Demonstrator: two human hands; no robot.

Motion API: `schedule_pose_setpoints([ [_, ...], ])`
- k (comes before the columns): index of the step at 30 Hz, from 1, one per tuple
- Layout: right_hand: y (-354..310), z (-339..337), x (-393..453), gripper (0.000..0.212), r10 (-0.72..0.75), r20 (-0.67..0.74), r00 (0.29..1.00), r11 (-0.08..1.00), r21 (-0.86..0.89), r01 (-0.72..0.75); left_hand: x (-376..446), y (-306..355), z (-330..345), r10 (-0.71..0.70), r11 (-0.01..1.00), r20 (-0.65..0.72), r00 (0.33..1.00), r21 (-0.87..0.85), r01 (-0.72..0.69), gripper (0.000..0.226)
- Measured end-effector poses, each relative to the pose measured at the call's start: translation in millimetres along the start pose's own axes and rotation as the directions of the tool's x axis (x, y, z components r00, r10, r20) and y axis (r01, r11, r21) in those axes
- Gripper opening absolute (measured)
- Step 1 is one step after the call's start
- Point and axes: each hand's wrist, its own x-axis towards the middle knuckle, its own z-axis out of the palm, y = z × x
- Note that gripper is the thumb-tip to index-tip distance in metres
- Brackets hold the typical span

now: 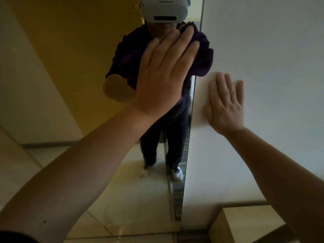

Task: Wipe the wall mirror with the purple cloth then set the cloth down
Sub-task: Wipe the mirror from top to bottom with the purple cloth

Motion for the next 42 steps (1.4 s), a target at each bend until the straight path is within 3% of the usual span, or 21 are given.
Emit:
schedule_pose_setpoints([
  [9,0,7,-1,0.055,0.0,-0.047,0.999,1.0,-0.031,-0.002,-134,53,22,0.261,0.96,0.259,0.93,0.031,-0.279,0.047],
  [16,-10,7,1,0.053,0.061,-0.055,0.997,0.998,-0.027,-0.063,-248,88,24,0.402,0.899,0.475,0.783,-0.043,-0.435,0.053],
  [20,-11,3,2,0.052,0.069,-0.018,0.997,0.997,-0.037,-0.069,-283,91,20,0.547,0.788,0.588,0.596,-0.119,-0.605,0.059],
  [23,-13,-3,2,0.052,0.087,0.039,0.995,0.996,-0.037,-0.085,-279,90,13,0.536,0.802,0.64,0.551,-0.182,-0.569,0.056],
  [27,-16,-18,5,0.056,0.109,0.15,0.983,0.994,-0.014,-0.108,-259,81,-2,0.556,0.814,0.628,0.544,-0.279,-0.51,0.048],
  [30,-24,-32,11,0.061,0.153,0.243,0.958,0.987,0.007,-0.159,-244,72,-17,0.524,0.85,0.6,0.604,-0.325,-0.415,0.036],
  [35,-42,-55,14,0.062,0.252,0.377,0.891,0.957,0.043,-0.288,-217,49,-58,0.364,0.93,0.59,0.721,-0.277,-0.244,0.028],
  [42,-104,-78,2,0.061,0.273,0.437,0.857,0.92,0.142,-0.366,-206,13,-141,0.183,0.976,0.611,0.771,-0.205,-0.069,0.033],
])
